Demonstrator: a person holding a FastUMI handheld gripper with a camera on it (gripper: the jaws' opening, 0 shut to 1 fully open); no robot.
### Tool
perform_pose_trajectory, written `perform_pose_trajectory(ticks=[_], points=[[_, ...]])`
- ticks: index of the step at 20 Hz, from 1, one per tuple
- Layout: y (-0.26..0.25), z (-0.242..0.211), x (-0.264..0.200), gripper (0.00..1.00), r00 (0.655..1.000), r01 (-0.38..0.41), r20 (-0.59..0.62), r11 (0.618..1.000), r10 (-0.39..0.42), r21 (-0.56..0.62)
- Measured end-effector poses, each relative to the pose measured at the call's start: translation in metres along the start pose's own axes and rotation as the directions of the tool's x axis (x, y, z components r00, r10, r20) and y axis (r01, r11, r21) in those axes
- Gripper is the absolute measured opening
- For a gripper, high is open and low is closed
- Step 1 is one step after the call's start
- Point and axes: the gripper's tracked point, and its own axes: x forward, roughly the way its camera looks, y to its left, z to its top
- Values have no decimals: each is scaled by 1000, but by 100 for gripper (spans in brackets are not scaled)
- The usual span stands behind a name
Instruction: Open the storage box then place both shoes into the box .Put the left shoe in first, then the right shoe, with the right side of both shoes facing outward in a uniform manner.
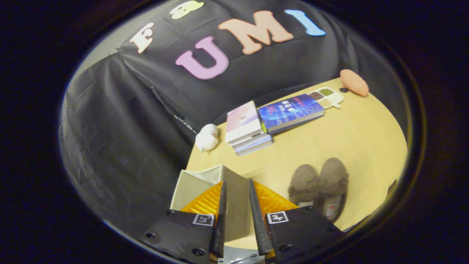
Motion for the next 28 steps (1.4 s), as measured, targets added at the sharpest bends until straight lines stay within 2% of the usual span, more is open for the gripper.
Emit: perform_pose_trajectory(ticks=[7, 12, 17, 20, 28], points=[[-73, -59, 4, 38, 976, 145, -172, 989, -135, 43], [-112, -103, 4, 39, 924, 251, -302, 968, -233, 24], [-136, -122, -5, 42, 872, 339, -372, 941, -318, -9], [-144, -133, -6, 43, 848, 365, -410, 931, -337, -11], [-150, -139, 19, 41, 821, 392, -445, 920, -358, -18]])
